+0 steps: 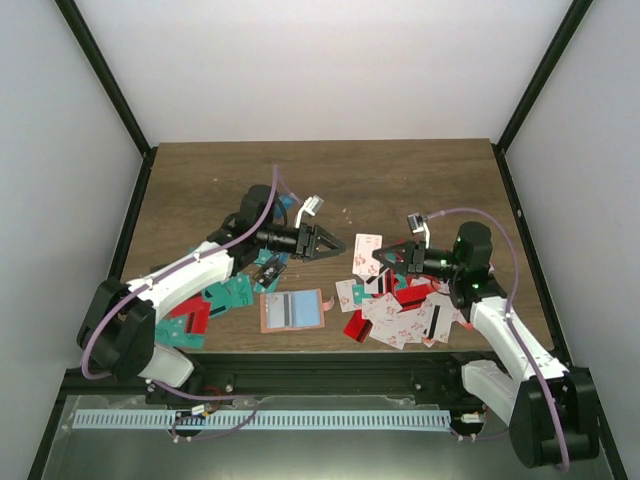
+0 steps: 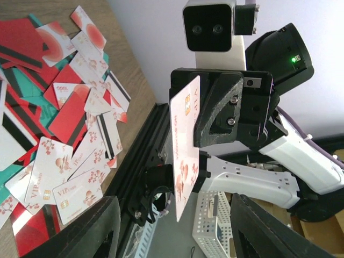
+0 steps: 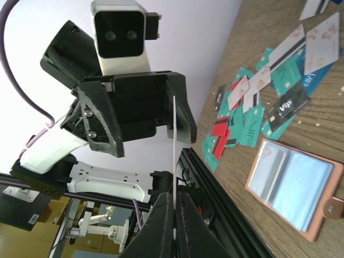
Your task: Put the credit cards into the card holder
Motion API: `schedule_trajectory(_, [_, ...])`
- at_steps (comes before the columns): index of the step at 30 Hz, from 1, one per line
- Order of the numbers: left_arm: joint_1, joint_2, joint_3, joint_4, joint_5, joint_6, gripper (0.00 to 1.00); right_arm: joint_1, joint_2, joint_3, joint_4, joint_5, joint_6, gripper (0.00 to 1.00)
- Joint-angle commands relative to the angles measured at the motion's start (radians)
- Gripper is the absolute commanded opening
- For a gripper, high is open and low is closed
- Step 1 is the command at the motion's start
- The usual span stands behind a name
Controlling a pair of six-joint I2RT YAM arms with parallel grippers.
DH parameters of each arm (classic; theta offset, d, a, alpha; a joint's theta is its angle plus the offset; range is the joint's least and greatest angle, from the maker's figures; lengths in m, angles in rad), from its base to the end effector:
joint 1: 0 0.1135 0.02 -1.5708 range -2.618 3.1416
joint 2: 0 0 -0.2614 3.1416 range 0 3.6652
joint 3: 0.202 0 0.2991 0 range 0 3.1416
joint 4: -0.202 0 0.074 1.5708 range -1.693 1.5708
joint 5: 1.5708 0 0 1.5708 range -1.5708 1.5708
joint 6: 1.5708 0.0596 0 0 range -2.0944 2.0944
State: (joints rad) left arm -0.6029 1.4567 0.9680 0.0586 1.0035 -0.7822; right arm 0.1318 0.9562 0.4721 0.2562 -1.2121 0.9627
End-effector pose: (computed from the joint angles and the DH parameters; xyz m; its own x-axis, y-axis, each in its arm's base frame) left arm 0.2791 -0.2532 0.2444 -0.9034 0.1621 -0.3969 0.4220 0.1723 -0.8901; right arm 0.2395 0.0880 0.2224 -0.9080 0.1703 -0.3829 -0.3591 0.1547 0.9204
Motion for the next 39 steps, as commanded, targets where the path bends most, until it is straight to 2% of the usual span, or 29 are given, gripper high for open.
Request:
schedule_trajectory(1, [-0.012,-0.01,0.0,0.086,0.046,-0.036,0.56,0.042,-0.001,0.067,0.094,-0.019,0.053,0.01])
schedule_trajectory(10, [-0.03,-0.003,0.005,0.141,0.049,-0.071,0.36,0.116,0.037,0.099,0.111,0.02,0.054,0.01])
schedule_trajectory(15, [-0.032,-0.005,0.001,0.14,0.036,-0.075,0.05,0.121,0.054,0.106,0.122,0.022,0.053,0.01])
schedule_trajectory(19, [-0.033,-0.012,-0.002,0.134,0.021,-0.077,0.04,0.125,0.063,0.109,0.12,0.026,0.052,0.01])
schedule_trajectory(22, [-0.023,-0.02,-0.004,0.071,-0.015,-0.061,0.04,0.127,0.075,0.118,0.049,0.039,0.009,0.25])
schedule_trajectory(24, [-0.003,-0.039,-0.022,0.009,-0.052,-0.039,0.04,0.126,0.081,0.131,-0.052,0.067,-0.053,0.47])
schedule_trajectory(27, [0.044,-0.103,-0.066,-0.13,-0.117,0.024,0.04,0.128,0.1,0.144,-0.188,0.09,-0.154,0.59])
schedule_trajectory(34, [0.169,-0.245,-0.178,-0.49,-0.319,0.198,0.04,0.209,0.166,0.144,-0.333,0.161,-0.294,0.61])
schedule_trajectory(39, [0.208,-0.271,-0.279,-0.557,-0.361,0.246,0.04,0.345,0.275,0.172,-0.377,0.282,-0.344,0.59])
